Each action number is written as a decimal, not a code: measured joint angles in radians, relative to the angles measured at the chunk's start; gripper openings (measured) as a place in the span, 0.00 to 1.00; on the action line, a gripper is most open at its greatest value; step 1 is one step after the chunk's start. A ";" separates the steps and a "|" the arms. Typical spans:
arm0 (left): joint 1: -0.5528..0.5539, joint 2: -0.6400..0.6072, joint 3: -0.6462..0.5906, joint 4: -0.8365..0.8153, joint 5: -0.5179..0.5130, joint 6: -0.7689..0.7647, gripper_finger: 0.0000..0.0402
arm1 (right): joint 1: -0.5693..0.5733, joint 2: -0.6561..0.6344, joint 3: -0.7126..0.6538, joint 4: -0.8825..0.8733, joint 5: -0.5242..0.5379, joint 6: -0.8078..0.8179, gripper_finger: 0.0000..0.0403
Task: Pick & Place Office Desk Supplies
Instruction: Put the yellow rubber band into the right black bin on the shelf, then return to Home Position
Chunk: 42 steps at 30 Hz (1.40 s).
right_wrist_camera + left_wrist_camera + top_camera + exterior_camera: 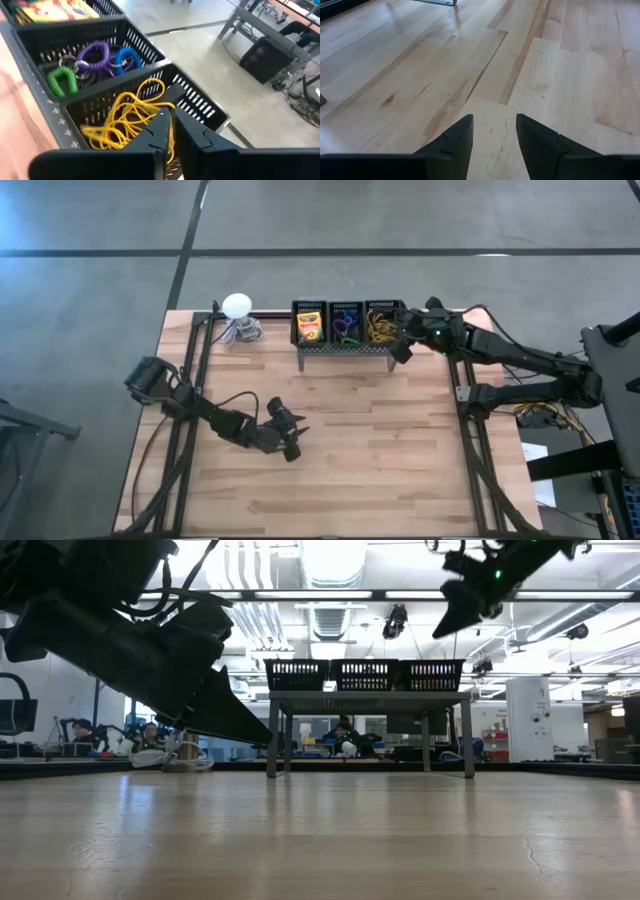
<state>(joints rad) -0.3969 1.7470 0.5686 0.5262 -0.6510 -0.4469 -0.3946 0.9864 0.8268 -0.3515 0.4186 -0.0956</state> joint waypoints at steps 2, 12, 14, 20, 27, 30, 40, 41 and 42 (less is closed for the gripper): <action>0.000 0.000 0.000 0.000 0.000 0.000 0.39 | 0.001 -0.010 0.035 -0.038 -0.001 0.024 0.10; -0.001 0.000 0.000 0.002 0.011 -0.008 0.39 | 0.243 -0.105 -0.110 0.078 -0.211 0.185 0.21; -0.001 -0.002 0.000 0.011 0.043 -0.010 0.39 | 0.358 -0.115 -0.209 0.169 -0.214 0.215 0.19; -0.002 -0.121 0.000 -0.002 0.105 0.051 0.35 | 0.630 -0.169 -0.411 0.333 -0.210 0.242 0.12; 0.051 -0.403 -0.120 -0.105 0.108 0.115 0.29 | 0.650 -0.436 -0.558 0.281 -0.350 0.171 0.06; 0.112 -0.548 -0.210 -0.101 0.198 0.113 0.29 | 0.609 -0.583 -0.617 0.290 -0.441 0.159 0.04; 0.415 -0.995 -0.383 -0.170 0.507 0.217 0.21 | 0.522 -0.976 -0.752 0.241 -0.447 0.165 0.02; 0.437 -1.036 -0.390 -0.211 0.521 0.225 0.18 | 0.522 -0.987 -0.763 0.230 -0.443 0.171 0.02; 0.458 -1.073 -0.394 -0.250 0.528 0.230 0.15 | 0.521 -0.986 -0.768 0.235 -0.441 0.172 0.02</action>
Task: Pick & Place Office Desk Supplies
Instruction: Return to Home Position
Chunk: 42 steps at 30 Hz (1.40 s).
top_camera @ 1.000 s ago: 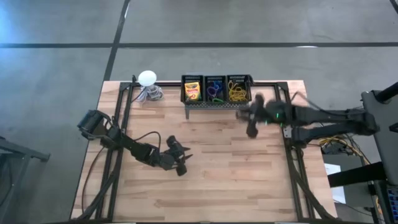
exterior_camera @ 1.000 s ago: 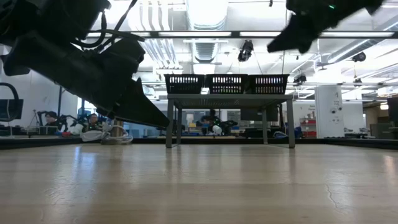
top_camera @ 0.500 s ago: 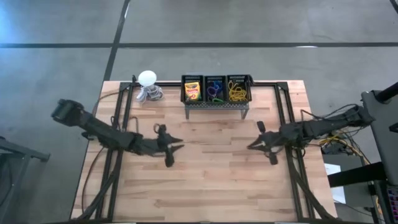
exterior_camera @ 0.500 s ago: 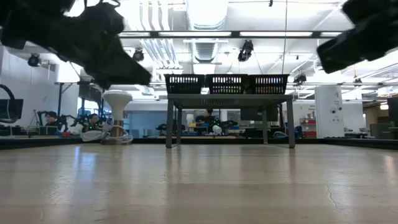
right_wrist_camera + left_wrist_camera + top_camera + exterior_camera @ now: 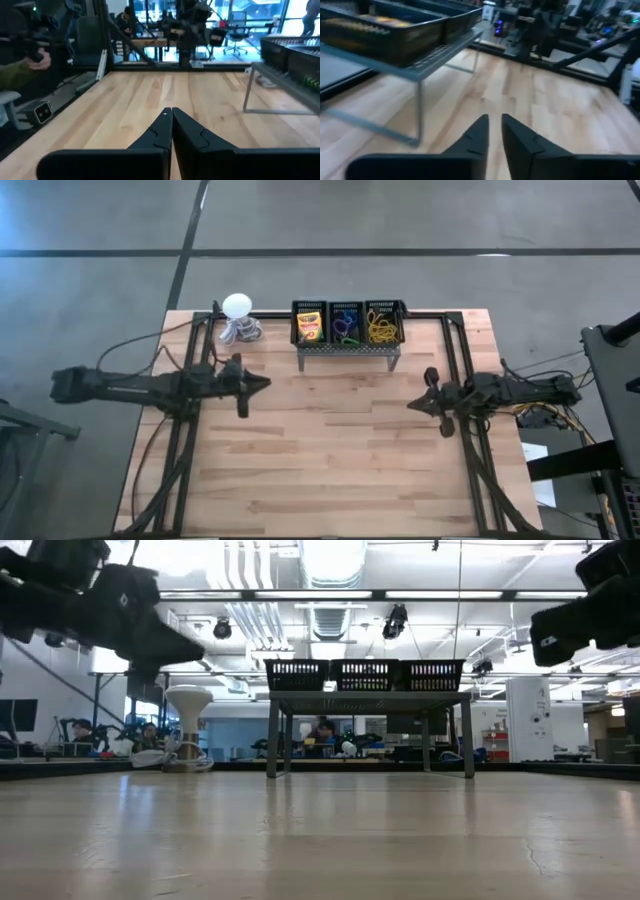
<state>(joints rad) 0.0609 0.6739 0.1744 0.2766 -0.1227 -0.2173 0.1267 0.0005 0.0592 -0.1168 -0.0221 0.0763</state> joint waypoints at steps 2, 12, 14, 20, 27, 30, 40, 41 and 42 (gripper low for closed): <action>0.030 -0.072 -0.005 -0.089 0.004 0.002 0.09 | -0.001 0.008 -0.006 0.006 0.006 0.003 0.02; 0.037 -0.411 -0.086 -0.238 0.012 0.039 0.01 | -0.001 0.013 -0.020 0.047 0.023 0.014 0.02; 0.037 -0.468 -0.105 -0.238 0.042 0.039 0.00 | -0.001 0.012 -0.020 0.049 0.022 0.014 0.02; 0.037 -0.638 -0.132 -0.320 0.125 0.060 0.00 | -0.001 0.013 -0.021 0.051 0.022 0.022 0.02; 0.035 -0.661 -0.162 -0.275 0.202 0.085 0.00 | 0.000 0.017 -0.041 0.102 0.021 0.020 0.02; 0.034 -0.662 -0.170 -0.243 0.213 0.103 0.00 | -0.001 0.023 -0.041 0.102 0.021 0.017 0.02; 0.034 -0.653 -0.170 -0.247 0.202 0.128 0.02 | -0.001 0.022 -0.050 0.124 0.022 0.017 0.02; 0.034 -0.652 -0.170 -0.247 0.202 0.119 0.03 | -0.001 0.024 -0.050 0.124 0.022 0.014 0.02; 0.034 -0.652 -0.170 -0.247 0.201 0.117 0.03 | -0.001 0.024 -0.050 0.124 0.022 0.013 0.02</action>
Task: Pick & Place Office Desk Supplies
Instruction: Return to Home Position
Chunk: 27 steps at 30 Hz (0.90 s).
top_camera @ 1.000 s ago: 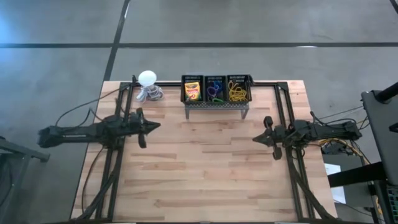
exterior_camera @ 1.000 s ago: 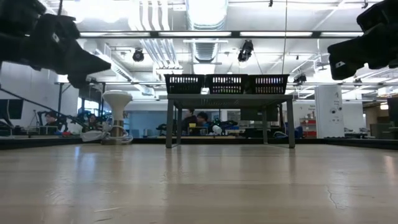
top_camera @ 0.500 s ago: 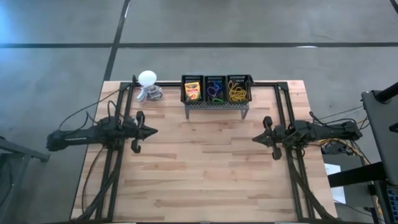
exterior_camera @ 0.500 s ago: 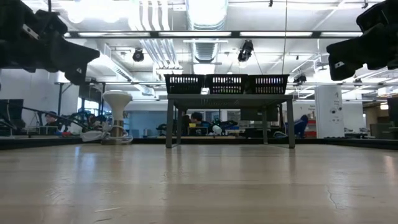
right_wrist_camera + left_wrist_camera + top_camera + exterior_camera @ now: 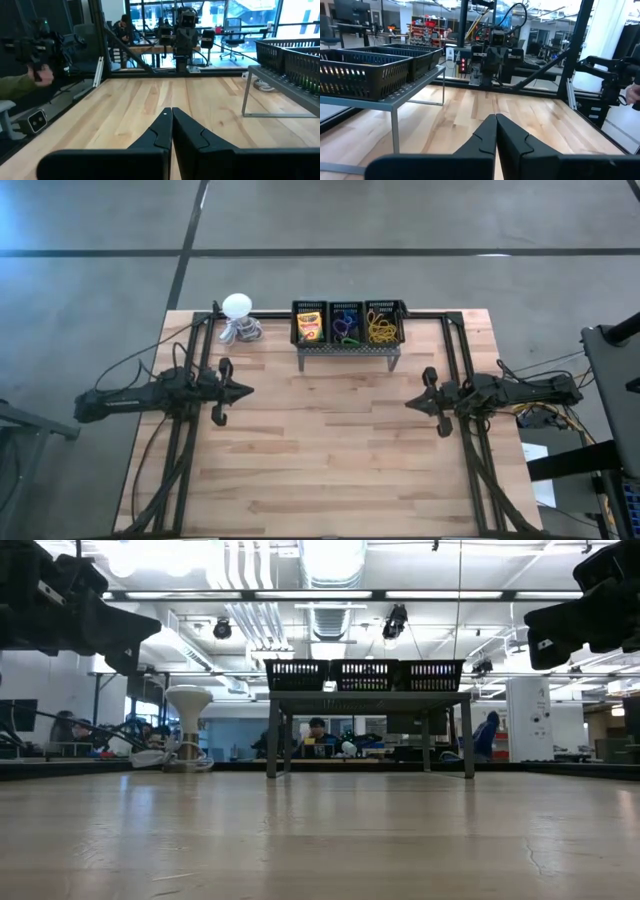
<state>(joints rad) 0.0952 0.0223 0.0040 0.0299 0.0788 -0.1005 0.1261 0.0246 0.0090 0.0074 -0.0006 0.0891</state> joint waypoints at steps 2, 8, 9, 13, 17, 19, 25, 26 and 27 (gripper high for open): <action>0.000 0.000 0.000 0.000 0.000 0.000 0.03 | 0.000 0.002 0.000 0.000 0.000 -0.003 0.02; 0.000 0.000 0.000 0.000 0.000 0.000 0.03 | 0.000 0.003 0.000 0.000 0.000 -0.003 0.02; 0.000 0.000 0.000 0.000 0.000 0.000 0.03 | 0.000 0.003 0.000 0.000 0.000 -0.003 0.02; 0.000 0.000 0.000 0.000 0.000 -0.001 0.04 | 0.000 0.004 0.000 0.000 0.000 -0.003 0.02; 0.000 0.000 0.000 0.000 0.000 -0.001 0.04 | 0.000 0.003 0.000 0.000 0.000 -0.003 0.02; 0.000 0.000 0.000 0.000 0.000 -0.001 0.04 | 0.000 -0.021 0.000 0.000 0.000 -0.003 0.02; 0.000 0.001 0.000 -0.001 0.000 -0.003 0.04 | -0.025 -0.024 0.000 -0.003 0.000 -0.018 0.02; 0.000 0.001 0.000 0.000 0.000 -0.004 0.04 | -0.027 -0.024 0.000 -0.001 0.000 -0.024 0.02; 0.000 0.001 0.000 0.000 -0.001 -0.004 0.04 | -0.030 -0.024 0.000 -0.001 0.001 -0.032 0.02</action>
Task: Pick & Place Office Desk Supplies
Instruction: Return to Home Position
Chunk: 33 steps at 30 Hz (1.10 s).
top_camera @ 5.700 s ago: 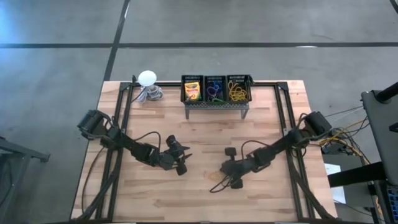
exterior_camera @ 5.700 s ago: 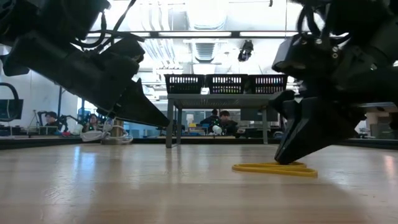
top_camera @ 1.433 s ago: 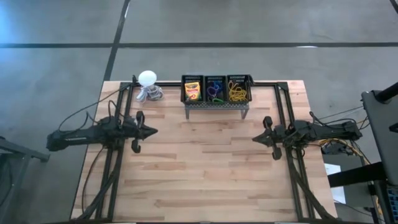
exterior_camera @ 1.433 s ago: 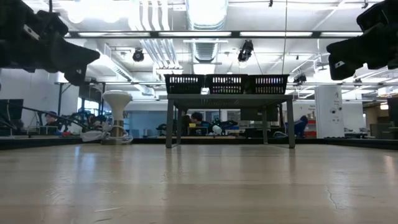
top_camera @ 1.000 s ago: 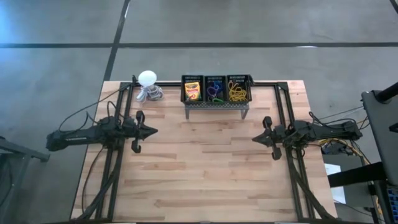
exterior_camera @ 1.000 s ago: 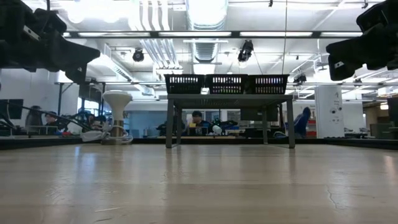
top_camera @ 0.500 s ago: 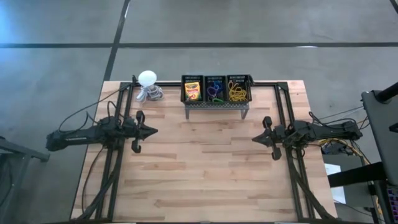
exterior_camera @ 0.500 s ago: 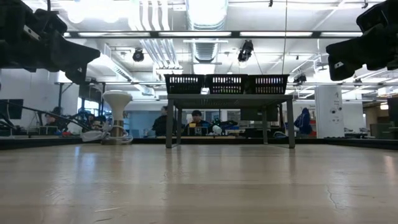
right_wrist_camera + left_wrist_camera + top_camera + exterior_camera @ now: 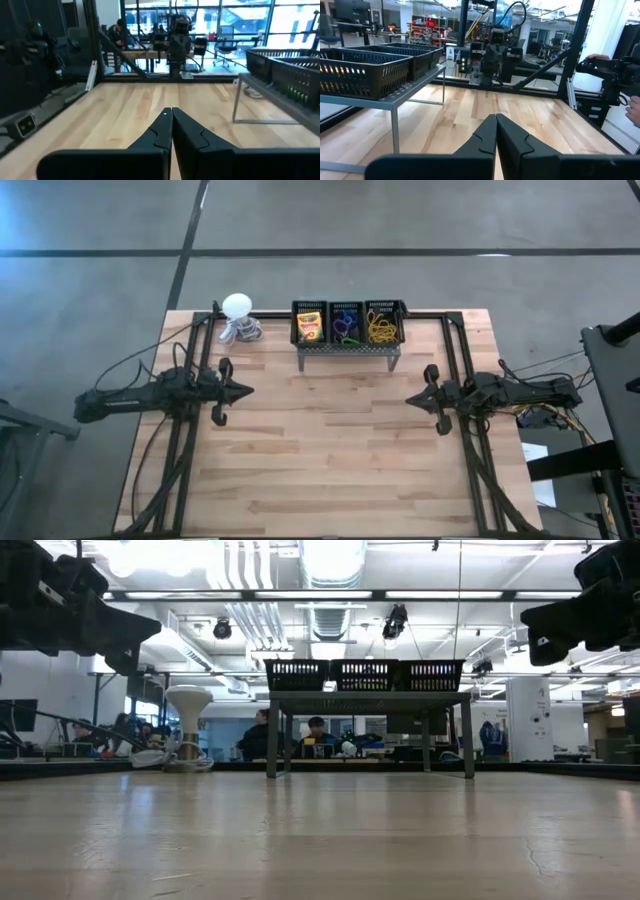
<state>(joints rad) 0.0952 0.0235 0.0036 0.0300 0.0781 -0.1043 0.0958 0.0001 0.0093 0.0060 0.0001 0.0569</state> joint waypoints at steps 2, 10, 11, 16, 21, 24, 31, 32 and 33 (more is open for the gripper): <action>0.000 0.000 0.000 0.000 0.000 0.000 0.04 | 0.000 0.000 0.000 0.000 0.000 -0.036 0.02; 0.000 0.000 0.000 0.000 0.000 0.000 0.04 | -0.005 0.000 0.000 0.000 0.000 -0.135 0.02; 0.000 0.000 0.000 0.000 0.000 0.000 0.04 | -0.005 0.002 0.000 0.000 0.000 -0.134 0.02; 0.000 0.000 0.000 0.000 0.000 0.000 0.04 | -0.004 0.010 0.000 0.000 0.000 -0.139 0.02; 0.000 0.000 0.000 0.000 0.000 0.000 0.04 | -0.004 0.010 0.000 0.000 0.000 -0.138 0.02; 0.000 0.000 0.000 0.000 0.000 0.000 0.04 | -0.004 0.009 0.000 0.000 0.000 -0.138 0.02; 0.000 0.000 0.000 0.000 0.000 0.000 0.04 | -0.004 0.010 0.000 0.001 0.000 -0.138 0.02; 0.000 0.000 0.000 0.000 0.000 0.000 0.04 | -0.004 0.010 0.000 0.001 0.000 -0.138 0.02; 0.000 0.000 0.000 0.000 0.000 0.000 0.04 | -0.004 0.010 0.000 0.000 0.000 -0.136 0.02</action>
<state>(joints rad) 0.0952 0.0235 0.0036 0.0296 0.0780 -0.1040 0.0914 0.0097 0.0093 0.0063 0.0003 -0.0794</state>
